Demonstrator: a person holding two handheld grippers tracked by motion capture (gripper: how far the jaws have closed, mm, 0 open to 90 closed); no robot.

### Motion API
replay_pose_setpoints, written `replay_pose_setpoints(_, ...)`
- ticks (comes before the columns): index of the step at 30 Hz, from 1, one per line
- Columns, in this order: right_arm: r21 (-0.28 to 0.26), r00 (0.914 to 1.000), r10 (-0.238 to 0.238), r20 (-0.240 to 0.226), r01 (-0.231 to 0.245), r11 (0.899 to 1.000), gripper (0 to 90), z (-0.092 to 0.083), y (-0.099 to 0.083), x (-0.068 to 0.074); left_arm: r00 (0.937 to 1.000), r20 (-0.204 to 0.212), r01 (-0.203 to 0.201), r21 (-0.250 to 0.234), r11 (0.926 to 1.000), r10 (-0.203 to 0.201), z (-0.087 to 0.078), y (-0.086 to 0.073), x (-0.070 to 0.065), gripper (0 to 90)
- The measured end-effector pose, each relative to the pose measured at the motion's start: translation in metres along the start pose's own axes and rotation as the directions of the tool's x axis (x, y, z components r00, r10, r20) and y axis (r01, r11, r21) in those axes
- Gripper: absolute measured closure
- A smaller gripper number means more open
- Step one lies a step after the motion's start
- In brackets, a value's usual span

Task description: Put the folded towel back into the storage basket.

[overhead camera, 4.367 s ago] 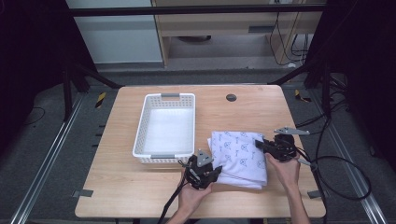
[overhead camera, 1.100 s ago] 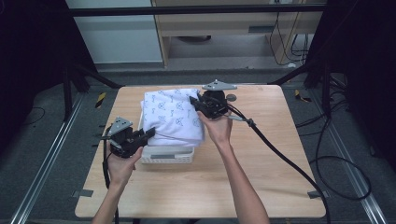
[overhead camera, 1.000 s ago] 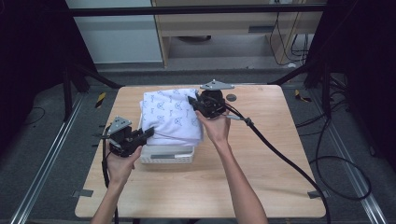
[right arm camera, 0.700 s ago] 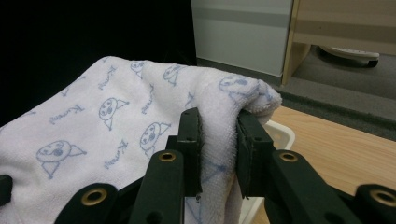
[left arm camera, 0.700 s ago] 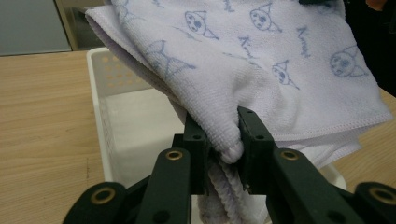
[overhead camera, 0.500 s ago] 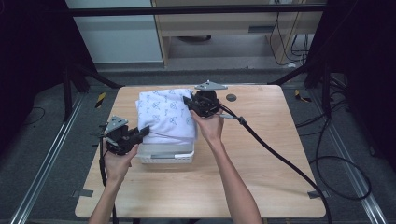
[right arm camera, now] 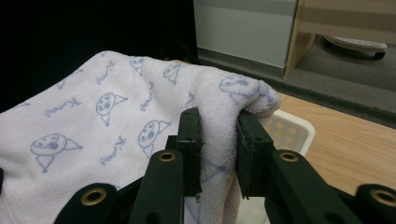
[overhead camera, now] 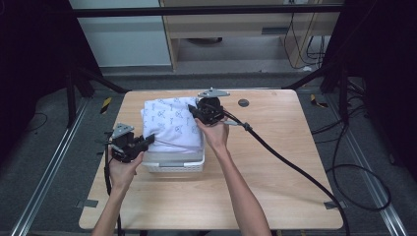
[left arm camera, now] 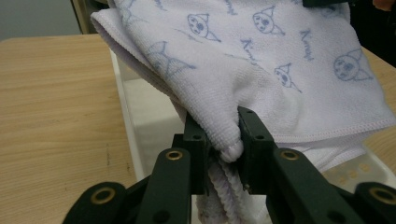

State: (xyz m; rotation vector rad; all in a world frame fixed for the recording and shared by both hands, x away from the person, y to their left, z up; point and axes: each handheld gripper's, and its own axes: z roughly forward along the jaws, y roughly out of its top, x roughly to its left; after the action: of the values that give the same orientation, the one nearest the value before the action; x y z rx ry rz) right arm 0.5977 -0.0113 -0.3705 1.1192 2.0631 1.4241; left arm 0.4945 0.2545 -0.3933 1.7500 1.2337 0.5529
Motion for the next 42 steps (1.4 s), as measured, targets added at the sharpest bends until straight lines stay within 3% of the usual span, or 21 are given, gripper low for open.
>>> replay_pose_setpoints(7, 0.024, 1.0000, 0.004, -0.002, -0.004, 1.000, 73.7, 0.010, -0.007, 0.000, 0.9999, -0.013, -0.001, 0.024, 0.9997, 0.001, 0.004, -0.004, 0.005, 74.9)
replay_pose_setpoints(20, 0.079, 0.9990, -0.034, 0.030, 0.031, 0.996, 72.9, 0.022, -0.022, 0.004, 0.9992, -0.030, -0.023, 0.085, 0.9961, 0.026, 0.019, -0.016, 0.005, 74.8)
replay_pose_setpoints(31, 0.112, 0.9985, -0.026, 0.048, 0.020, 0.994, 72.7, 0.025, -0.035, 0.000, 0.9985, -0.026, -0.043, 0.126, 0.9911, 0.047, 0.030, -0.023, 0.004, 74.7)
replay_pose_setpoints(42, 0.144, 0.9960, -0.051, 0.073, 0.040, 0.989, 72.0, 0.029, -0.044, 0.001, 0.9978, -0.036, -0.049, 0.161, 0.9858, 0.056, 0.038, -0.028, 0.003, 74.3)
